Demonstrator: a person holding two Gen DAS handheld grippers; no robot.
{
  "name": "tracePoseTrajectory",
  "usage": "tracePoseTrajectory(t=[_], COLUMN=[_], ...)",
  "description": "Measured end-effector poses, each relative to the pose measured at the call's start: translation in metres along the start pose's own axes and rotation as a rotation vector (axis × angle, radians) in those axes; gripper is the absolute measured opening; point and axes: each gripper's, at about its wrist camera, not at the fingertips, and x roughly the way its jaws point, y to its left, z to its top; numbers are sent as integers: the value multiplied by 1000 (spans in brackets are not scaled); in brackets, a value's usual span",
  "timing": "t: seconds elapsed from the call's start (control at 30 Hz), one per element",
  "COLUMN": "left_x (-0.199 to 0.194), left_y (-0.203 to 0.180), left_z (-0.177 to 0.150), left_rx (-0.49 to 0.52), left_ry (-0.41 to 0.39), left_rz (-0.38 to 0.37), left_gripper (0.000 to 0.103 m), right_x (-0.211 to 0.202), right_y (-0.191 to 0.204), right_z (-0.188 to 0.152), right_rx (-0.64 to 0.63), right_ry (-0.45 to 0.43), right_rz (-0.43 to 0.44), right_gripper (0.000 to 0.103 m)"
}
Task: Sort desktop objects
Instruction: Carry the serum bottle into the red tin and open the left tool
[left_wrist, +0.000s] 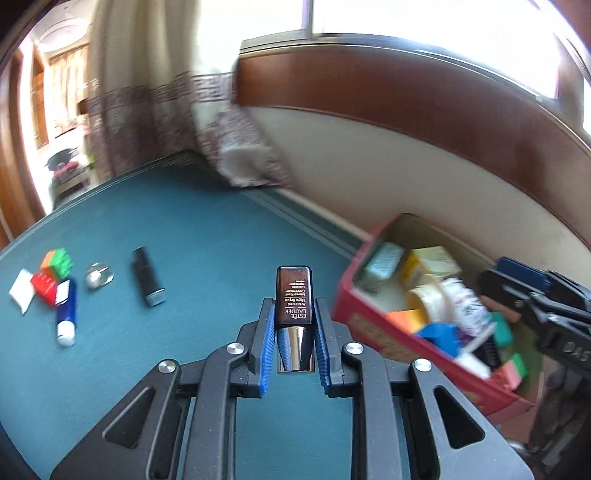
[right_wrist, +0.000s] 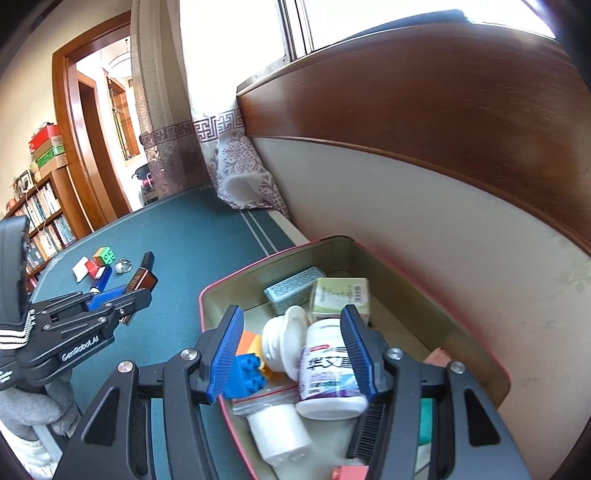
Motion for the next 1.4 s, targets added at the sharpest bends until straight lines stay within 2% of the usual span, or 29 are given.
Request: tracePoseTrajectory(t=[0.2,0.47,0.6,0.77,0.83,0.87,0.93,1.0,1.2,1.4], left_x=[-1,3,8,18,21,22,21,19,15,14], left_y=[-33,-66,-76,-82,-83,-83,-82,-80,-69,-53], left_z=[13,24,26,27,25,25,24,25,28,28], left_rx=[51,107,106,70,69,67,54,41,10,-28], left_ry=[-2,-2,6,54,71,76,74,69,51,41], left_rz=[-78,-141,-151,-212,-214,-214,-219,-227,-214,-167], left_gripper=[22,22,22,22,22,25,35,49,50,50], right_x=[-2,-4,-4,-6,-8,-9,-11,-11,-12,-13], right_y=[-10,-28,-38,-47,-50,-52,-53,-52,-46,-38], right_z=[1,2,3,3,3,3,3,3,4,6], right_rx=[9,42,68,88,102,105,108,108,106,108], right_ry=[-4,-19,-28,-39,-44,-48,-51,-50,-53,-61], right_rz=[-18,-37,-50,-75,-78,-83,-88,-90,-80,-68], right_gripper=[59,59,59,60,64,65,65,65,65,66])
